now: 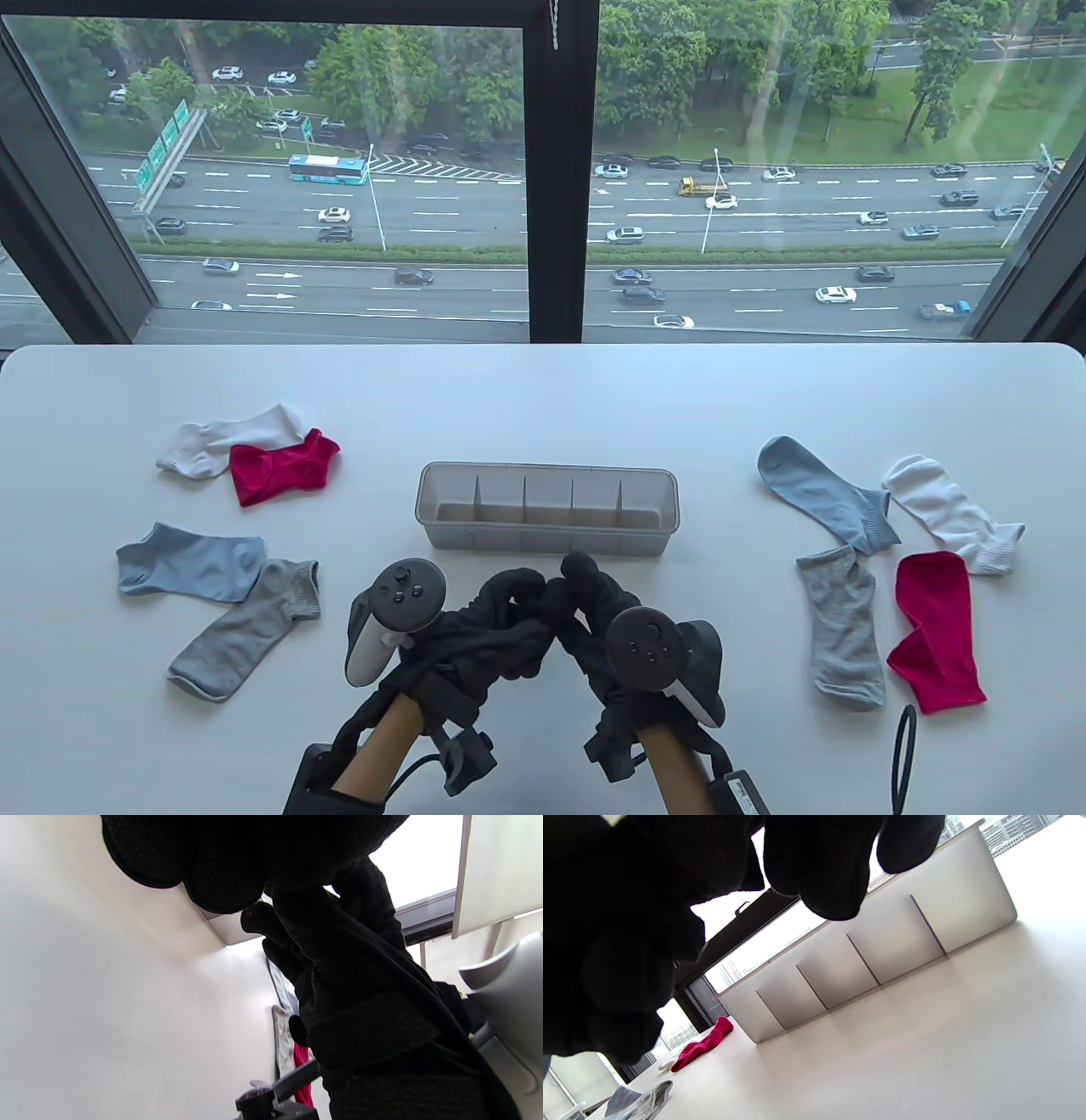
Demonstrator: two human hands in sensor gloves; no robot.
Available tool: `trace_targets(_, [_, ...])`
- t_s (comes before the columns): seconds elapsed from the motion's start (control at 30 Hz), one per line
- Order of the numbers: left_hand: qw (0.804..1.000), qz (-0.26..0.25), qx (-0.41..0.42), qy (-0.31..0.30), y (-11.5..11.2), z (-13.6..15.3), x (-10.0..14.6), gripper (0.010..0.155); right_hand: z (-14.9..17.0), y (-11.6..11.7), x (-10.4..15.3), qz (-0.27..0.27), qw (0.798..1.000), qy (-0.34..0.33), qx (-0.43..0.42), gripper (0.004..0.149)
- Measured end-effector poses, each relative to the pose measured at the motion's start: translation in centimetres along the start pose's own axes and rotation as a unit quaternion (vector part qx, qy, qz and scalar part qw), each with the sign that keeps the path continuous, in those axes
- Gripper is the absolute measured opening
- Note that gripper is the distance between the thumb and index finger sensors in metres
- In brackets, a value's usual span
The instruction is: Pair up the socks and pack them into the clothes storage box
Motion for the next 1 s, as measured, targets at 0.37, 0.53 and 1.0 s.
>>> trace_targets(0.37, [0.999,0.031,0.033,-0.023,-1.2,-0.3,0.4,0.070,-0.3,-1.0,0.5,0.039,0.999,-0.016,-0.012,0.056])
trace_targets(0.53, [0.998,0.056,0.009,-0.038,-1.8,-0.8,0.3,0.070,0.1,-1.2,0.5,0.047,0.999,-0.017,0.014,0.046])
trace_targets(1.0, [0.994,0.069,-0.036,-0.076,-1.9,-1.0,0.3,0.066,0.6,-0.8,0.0,-0.003,1.000,-0.023,-0.017,0.043])
Point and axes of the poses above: the tracker on the back of each hand, its own z axis roughly to the little-finger side, its own x axis roughly from the fingertips to the wrist, y = z × x, the point moved 3 cm from there along -x, roughly from the wrist to the fingertips, and after that the axes turned 11 degrees about -z, right-handed, at the moved point
